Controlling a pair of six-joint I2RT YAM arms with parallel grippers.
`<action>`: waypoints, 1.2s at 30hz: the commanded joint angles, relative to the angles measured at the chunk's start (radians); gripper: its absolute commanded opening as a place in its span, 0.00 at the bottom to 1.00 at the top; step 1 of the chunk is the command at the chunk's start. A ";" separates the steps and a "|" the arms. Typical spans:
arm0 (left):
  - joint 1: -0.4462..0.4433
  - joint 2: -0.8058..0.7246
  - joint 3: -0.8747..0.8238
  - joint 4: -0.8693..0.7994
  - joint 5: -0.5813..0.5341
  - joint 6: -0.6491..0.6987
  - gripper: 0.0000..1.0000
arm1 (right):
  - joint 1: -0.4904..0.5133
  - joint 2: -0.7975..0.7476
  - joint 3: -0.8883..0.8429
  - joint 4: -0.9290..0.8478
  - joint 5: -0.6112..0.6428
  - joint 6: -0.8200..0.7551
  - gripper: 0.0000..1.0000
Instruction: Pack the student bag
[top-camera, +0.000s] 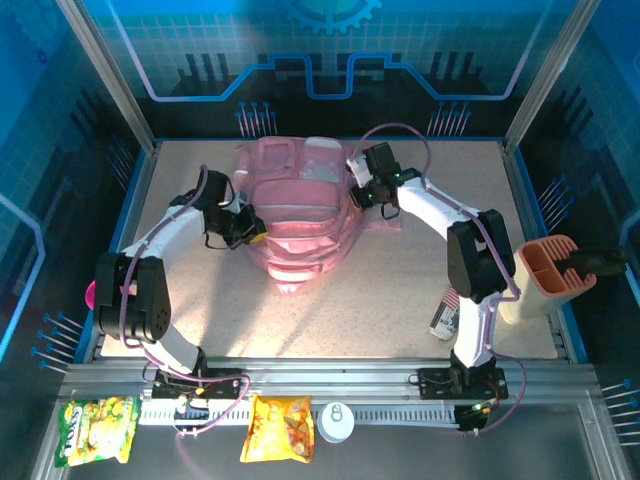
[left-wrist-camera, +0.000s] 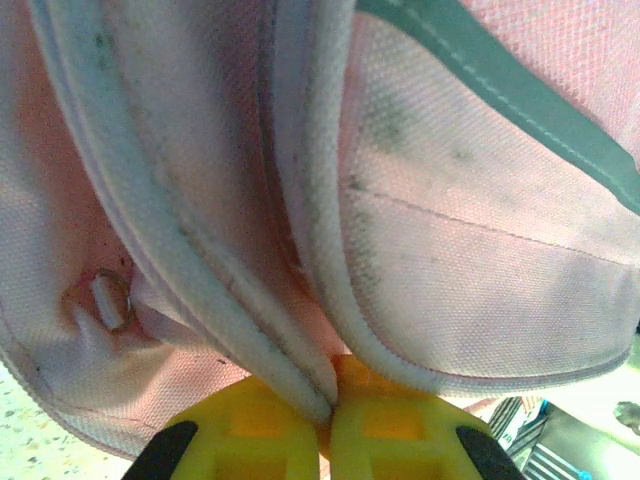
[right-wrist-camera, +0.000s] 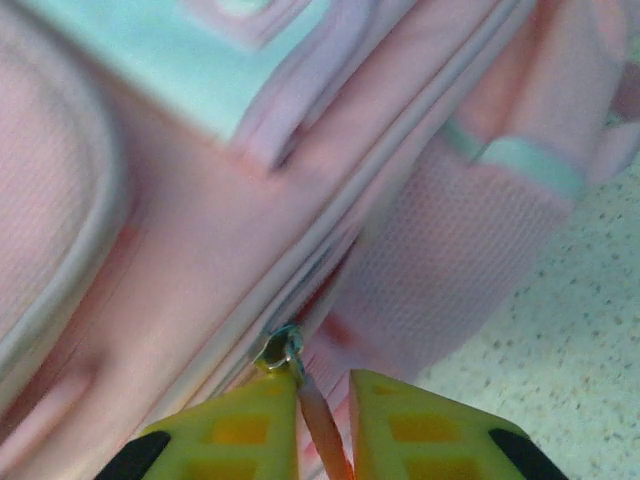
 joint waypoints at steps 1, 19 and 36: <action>0.004 0.010 0.018 -0.142 0.050 0.125 0.00 | -0.040 0.058 0.110 -0.013 0.032 0.080 0.20; 0.003 -0.008 0.017 -0.053 0.057 0.042 0.02 | 0.027 -0.191 -0.165 0.123 -0.256 0.317 0.71; 0.004 -0.005 0.021 -0.019 0.044 0.003 0.03 | 0.068 0.025 -0.047 0.146 -0.465 0.335 0.79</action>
